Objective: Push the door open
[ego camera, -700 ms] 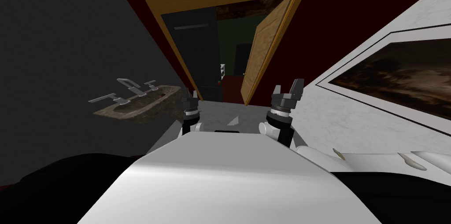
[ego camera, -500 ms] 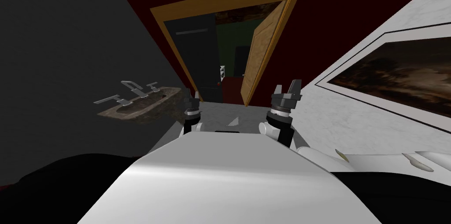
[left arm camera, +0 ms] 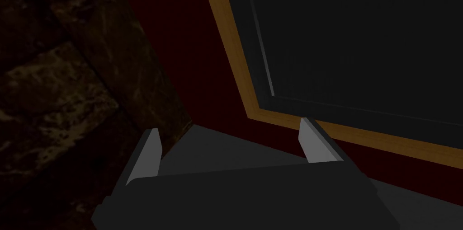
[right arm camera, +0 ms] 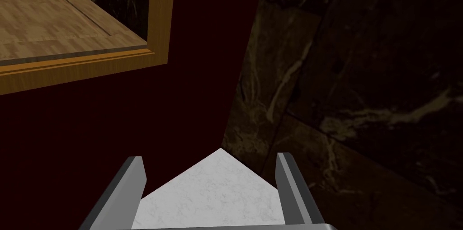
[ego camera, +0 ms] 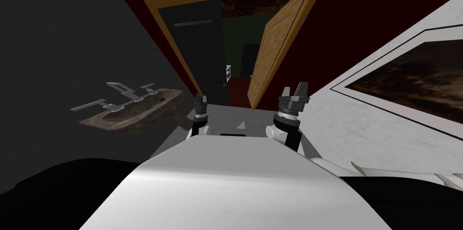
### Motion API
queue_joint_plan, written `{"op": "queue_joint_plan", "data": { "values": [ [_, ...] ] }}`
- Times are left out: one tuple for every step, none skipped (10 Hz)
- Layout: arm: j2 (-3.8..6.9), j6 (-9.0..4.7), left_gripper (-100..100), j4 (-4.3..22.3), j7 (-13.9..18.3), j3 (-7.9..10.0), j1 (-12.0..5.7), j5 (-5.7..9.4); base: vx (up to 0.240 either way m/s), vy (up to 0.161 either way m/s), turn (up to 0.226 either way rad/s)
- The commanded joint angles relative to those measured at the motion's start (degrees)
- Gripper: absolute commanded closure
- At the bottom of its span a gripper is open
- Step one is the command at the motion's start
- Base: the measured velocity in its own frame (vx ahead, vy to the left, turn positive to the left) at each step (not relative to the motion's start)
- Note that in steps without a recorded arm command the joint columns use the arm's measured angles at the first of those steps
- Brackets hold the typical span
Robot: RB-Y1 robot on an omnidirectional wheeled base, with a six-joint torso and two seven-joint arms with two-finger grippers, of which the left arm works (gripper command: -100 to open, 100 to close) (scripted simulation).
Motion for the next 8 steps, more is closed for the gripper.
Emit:
{"op": "queue_joint_plan", "data": {
  "values": [
    [0.65,-0.53,-100,2.02,-1.39,0.09,-0.71,0.03,0.098,-0.011,0.003],
    [0.94,-0.77,-100,3.09,-2.12,0.08,-1.09,0.02,0.076,-0.022,0.001],
    [1.24,-1.04,-100,4.23,-2.89,0.08,-1.51,0.0,0.072,-0.019,0.004],
    [1.54,-1.3,-100,5.38,-3.67,0.08,-1.92,-0.01,0.094,-0.009,0.002],
    [1.84,-1.56,-100,6.52,-4.45,0.08,-2.34,-0.03,0.095,-0.005,0.002],
    [2.14,-1.82,-100,7.66,-5.23,0.07,-2.75,-0.04,0.083,-0.013,0.003],
    [2.44,-2.09,-100,8.83,-6.02,0.07,-3.18,-0.06,0.093,-0.005,0.004],
    [2.75,-2.39,-100,10.15,-6.92,0.07,-3.66,-0.08,0.095,0.007,0.003]
  ]
}}
